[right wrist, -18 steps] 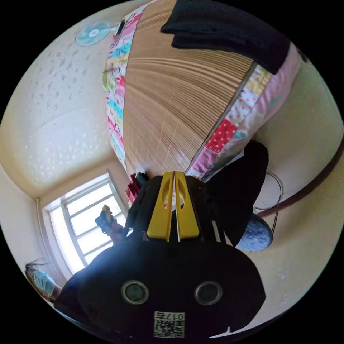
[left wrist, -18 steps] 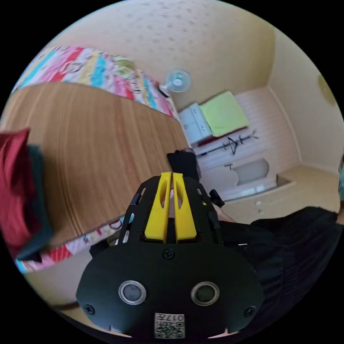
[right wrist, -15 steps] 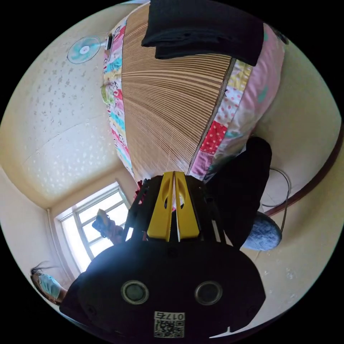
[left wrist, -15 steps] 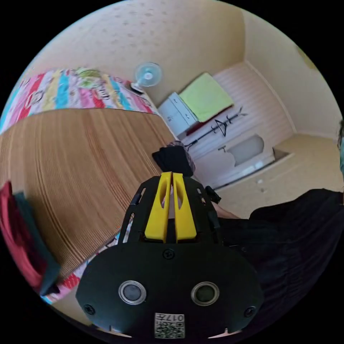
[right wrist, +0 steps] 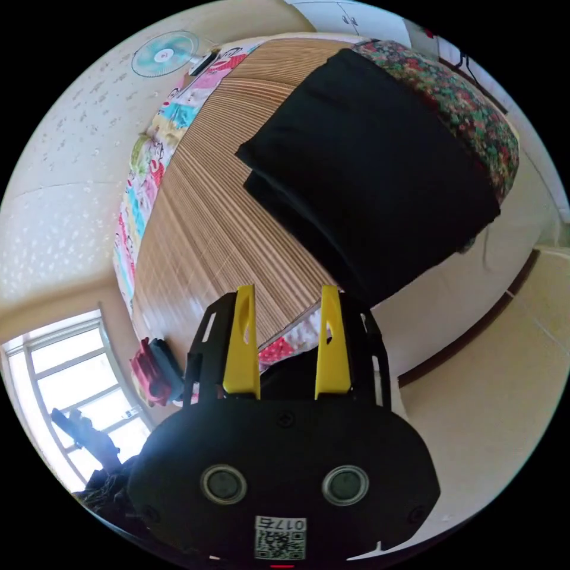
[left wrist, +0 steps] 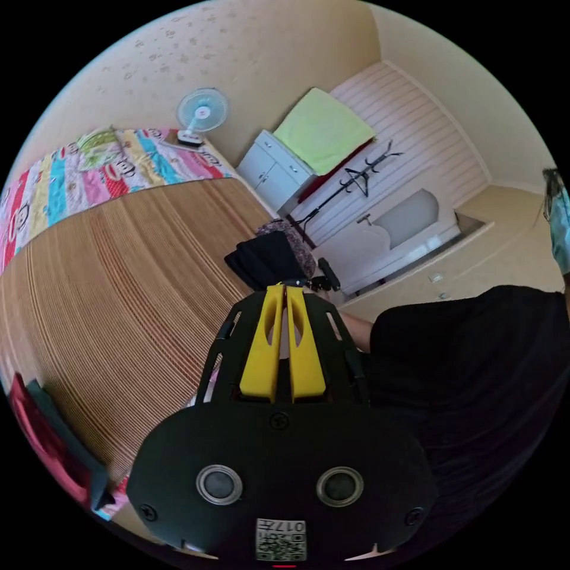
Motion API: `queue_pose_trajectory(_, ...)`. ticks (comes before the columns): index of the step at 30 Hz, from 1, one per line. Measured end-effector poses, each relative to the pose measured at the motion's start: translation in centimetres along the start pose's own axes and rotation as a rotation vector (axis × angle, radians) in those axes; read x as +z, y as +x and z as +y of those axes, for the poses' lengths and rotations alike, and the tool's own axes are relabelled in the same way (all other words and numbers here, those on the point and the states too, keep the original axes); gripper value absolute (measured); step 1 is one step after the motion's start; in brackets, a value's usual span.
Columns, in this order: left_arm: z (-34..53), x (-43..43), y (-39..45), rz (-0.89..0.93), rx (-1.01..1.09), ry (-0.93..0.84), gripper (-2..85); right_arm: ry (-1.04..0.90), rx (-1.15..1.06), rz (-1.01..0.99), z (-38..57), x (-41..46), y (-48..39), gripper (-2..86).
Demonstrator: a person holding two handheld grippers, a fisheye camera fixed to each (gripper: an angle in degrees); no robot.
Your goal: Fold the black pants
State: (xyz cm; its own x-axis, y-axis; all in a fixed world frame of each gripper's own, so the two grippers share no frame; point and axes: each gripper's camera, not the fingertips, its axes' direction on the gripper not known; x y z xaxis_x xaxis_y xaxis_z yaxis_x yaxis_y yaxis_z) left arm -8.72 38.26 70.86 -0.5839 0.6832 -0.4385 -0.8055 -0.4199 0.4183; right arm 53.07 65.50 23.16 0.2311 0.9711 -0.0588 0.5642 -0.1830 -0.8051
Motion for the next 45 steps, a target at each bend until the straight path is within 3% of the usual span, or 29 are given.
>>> queue_pose_trajectory(7, 1.7, 1.3, -1.5, -0.07, -0.18, 0.035, -1.0, -0.099, -0.005, 0.261, -4.8, 13.2, 0.5, 11.7)
queue_pose_trajectory(11, 2.7, 2.5, -1.1, -0.146, -0.236, 0.006, -1.0, -0.067, -0.052, 0.355, -2.3, 19.5, 0.4, 9.2)
queue_pose_trajectory(15, 2.7, 3.8, -1.9, -0.109, -0.29, 0.02, -1.0, -0.051, -0.189, 0.553, 2.3, 26.4, -1.7, 5.1)
queue_pose_trajectory(17, 2.2, 4.6, -2.1, -0.087, -0.296, 0.018, -1.0, 0.025, -0.247, 0.552, 4.9, 26.8, -2.3, 4.0)
queue_pose_trajectory(22, 0.7, 5.3, -1.5, -0.083, -0.236, 0.01, -1.0, 0.513, -0.437, 0.624, 15.5, 20.8, -5.7, 2.9)
queue_pose_trajectory(29, 0.8, 2.7, -3.1, -0.05, -0.207, 0.027, -1.0, 0.849, -0.558, 0.62, 24.0, 15.5, -11.4, 2.7)
queue_pose_trajectory(33, 1.0, -2.9, -5.2, -0.035, -0.185, 0.121, -0.9, 1.08, -0.613, 0.476, 33.6, 13.4, -14.9, 2.7)
queue_pose_trajectory(36, 0.8, -7.4, -7.4, 0.016, -0.182, 0.174, -0.3, 1.248, -0.633, 0.486, 41.5, 12.2, -17.8, 2.7)
queue_pose_trajectory(40, 0.2, -12.9, -9.1, 0.073, -0.139, 0.244, 4.5, 1.322, -0.788, 0.18, 50.1, 11.3, -20.3, 2.7)
queue_pose_trajectory(43, -1.0, -17.1, -10.5, 0.122, -0.092, 0.275, 6.7, 1.381, -0.838, 0.076, 55.4, 11.6, -23.3, 2.6)
queue_pose_trajectory(45, -2.0, -20.2, -12.0, 0.26, -0.087, 0.31, 8.4, 1.415, -0.882, 0.027, 58.2, 12.4, -25.4, 2.5)
